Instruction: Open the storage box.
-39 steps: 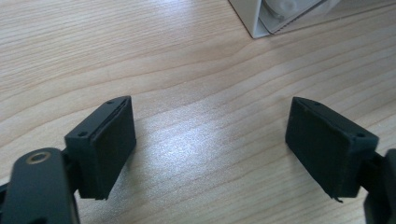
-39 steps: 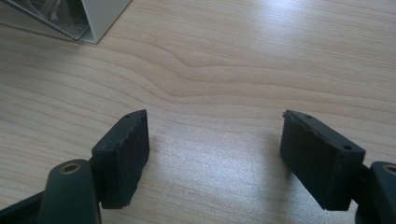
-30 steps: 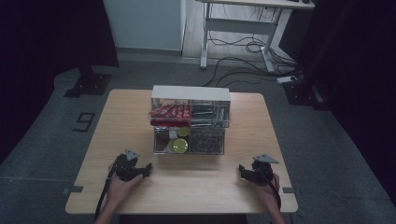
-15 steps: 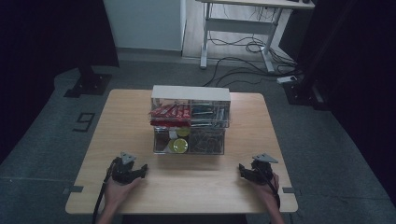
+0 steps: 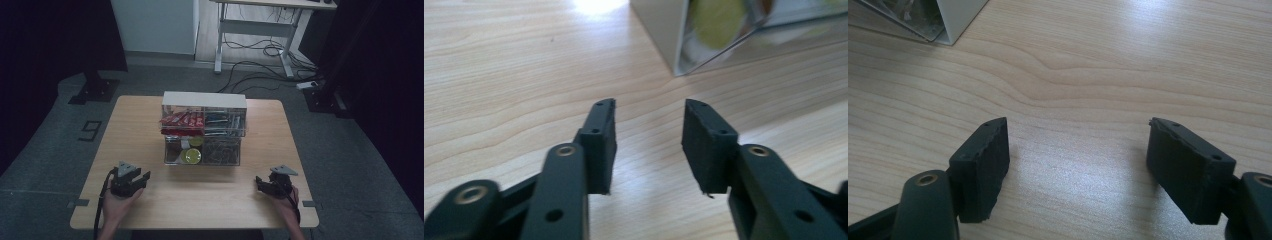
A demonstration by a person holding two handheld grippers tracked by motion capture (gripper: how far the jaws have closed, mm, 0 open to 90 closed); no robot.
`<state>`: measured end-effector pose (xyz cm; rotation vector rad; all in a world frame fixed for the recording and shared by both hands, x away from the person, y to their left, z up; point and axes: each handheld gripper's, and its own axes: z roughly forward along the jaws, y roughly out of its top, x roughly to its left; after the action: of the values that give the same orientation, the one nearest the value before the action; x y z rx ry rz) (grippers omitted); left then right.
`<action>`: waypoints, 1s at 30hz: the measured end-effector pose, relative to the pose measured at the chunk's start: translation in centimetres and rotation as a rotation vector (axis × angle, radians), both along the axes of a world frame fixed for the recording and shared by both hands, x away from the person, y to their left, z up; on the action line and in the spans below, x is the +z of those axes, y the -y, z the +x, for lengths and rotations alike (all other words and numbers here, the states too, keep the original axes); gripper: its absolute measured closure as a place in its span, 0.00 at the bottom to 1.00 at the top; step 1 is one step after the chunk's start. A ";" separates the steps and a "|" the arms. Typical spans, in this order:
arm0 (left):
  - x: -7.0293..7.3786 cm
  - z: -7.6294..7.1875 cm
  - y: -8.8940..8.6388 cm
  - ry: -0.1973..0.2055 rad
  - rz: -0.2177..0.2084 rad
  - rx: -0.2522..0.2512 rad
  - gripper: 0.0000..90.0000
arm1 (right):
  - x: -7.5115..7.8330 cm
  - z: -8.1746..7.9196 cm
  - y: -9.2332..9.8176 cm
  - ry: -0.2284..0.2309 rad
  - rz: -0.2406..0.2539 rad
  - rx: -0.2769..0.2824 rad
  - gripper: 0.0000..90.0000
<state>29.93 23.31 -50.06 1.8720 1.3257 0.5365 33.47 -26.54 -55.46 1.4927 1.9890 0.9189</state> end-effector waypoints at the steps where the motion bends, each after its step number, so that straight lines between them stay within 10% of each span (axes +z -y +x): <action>1: 0.0 0.0 0.0 0.000 0.000 0.000 0.68 | 0.0 0.0 0.0 0.000 0.000 0.000 0.28; 14: 4.2 -1.2 0.0 0.061 -0.082 -0.079 0.94 | 0.0 0.2 -0.1 0.001 -0.001 -0.002 0.28; 30: 7.2 -0.5 1.5 0.077 -0.123 -0.176 1.00 | 0.0 0.3 -0.2 0.002 -0.001 -0.008 0.28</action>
<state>29.47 21.81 -42.84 1.8269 1.1060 0.4221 33.81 -26.37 -55.46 1.4979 1.9804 0.9152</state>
